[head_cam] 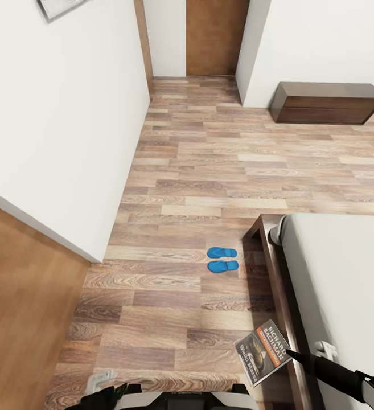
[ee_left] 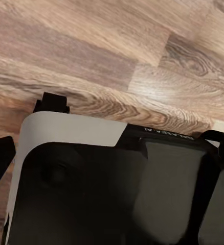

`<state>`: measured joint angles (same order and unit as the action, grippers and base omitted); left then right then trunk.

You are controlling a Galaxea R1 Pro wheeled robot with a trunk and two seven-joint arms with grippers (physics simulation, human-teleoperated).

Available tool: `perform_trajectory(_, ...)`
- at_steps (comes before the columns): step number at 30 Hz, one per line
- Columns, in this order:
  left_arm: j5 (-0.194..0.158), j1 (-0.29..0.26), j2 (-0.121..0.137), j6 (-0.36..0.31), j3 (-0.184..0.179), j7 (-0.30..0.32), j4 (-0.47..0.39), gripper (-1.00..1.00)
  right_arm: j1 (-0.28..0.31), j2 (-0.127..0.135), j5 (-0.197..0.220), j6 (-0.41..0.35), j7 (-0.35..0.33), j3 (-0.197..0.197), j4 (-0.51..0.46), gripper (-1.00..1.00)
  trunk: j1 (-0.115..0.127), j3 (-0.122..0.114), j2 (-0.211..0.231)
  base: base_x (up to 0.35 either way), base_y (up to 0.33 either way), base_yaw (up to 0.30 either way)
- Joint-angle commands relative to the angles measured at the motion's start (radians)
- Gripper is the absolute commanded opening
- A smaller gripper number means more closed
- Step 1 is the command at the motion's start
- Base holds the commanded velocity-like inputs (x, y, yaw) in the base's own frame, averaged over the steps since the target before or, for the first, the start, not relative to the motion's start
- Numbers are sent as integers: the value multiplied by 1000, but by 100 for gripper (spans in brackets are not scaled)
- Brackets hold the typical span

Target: In the bedroom, move the book from the bed onto either nightstand, and place the two sandals side by side next to the bed.

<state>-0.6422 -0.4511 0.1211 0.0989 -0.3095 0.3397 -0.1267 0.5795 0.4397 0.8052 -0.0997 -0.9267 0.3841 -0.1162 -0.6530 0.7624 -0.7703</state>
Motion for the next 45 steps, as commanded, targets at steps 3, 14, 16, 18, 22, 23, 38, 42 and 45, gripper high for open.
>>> perform_trajectory(3,-5,-1,-3,1,-9,-27,-55,100,0,1,10,-11,-3,5,0,-100,0,-4,-1,0,0,0)
perform_trajectory(14,-8,0,-3,7,-13,-48,-48,100,0,1,11,-11,-3,5,0,-100,0,-22,-1,0,0,0)
perform_trajectory(16,-8,0,-4,7,-14,-49,-46,100,0,1,11,-11,-3,5,0,-100,0,-25,-1,0,0,0)
perform_trajectory(18,-7,0,-4,7,-14,-49,-45,100,0,1,11,-11,-3,5,0,-100,0,-29,-1,0,0,0)
perform_trajectory(22,-8,0,-4,7,-14,-50,-44,100,0,1,11,-11,-3,5,0,-100,0,-35,-1,0,0,0)
perform_trajectory(23,-8,0,-4,7,-14,-50,-44,100,0,1,11,-11,-3,5,0,-100,0,-37,-1,0,0,0)
perform_trajectory(38,-8,0,-5,6,-15,-48,-44,100,0,1,11,-11,-3,5,0,-100,0,-61,-1,0,0,0)
perform_trajectory(42,-8,0,-5,6,-14,-48,-44,100,0,1,11,-11,-3,5,0,-100,0,-67,-1,0,0,0)
perform_trajectory(45,-8,0,-5,4,-15,-46,-44,100,0,1,11,-11,-3,5,0,-100,0,-72,-1,0,0,0)
